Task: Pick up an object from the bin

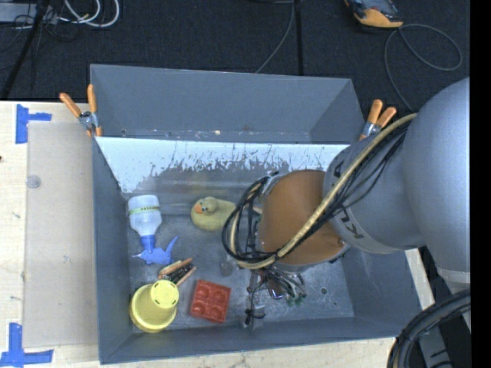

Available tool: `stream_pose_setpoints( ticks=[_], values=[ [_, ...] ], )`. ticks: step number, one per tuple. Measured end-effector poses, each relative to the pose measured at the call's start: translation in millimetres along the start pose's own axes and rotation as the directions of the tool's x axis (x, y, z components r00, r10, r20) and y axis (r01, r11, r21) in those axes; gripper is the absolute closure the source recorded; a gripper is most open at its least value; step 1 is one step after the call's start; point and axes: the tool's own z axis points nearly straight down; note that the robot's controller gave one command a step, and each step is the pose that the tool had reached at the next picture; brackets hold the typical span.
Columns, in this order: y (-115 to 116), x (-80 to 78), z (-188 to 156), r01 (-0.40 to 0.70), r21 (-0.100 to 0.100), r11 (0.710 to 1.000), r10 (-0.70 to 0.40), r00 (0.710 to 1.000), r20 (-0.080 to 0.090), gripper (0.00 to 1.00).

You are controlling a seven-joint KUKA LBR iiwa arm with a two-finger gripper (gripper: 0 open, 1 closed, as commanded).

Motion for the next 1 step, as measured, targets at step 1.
stream_pose_setpoints(
  ticks=[1],
  values=[
    [-3.9, -5.5, -33.3, 0.066, -0.001, 0.998, -0.066, 0.998, -0.006, 0.0]
  ],
)
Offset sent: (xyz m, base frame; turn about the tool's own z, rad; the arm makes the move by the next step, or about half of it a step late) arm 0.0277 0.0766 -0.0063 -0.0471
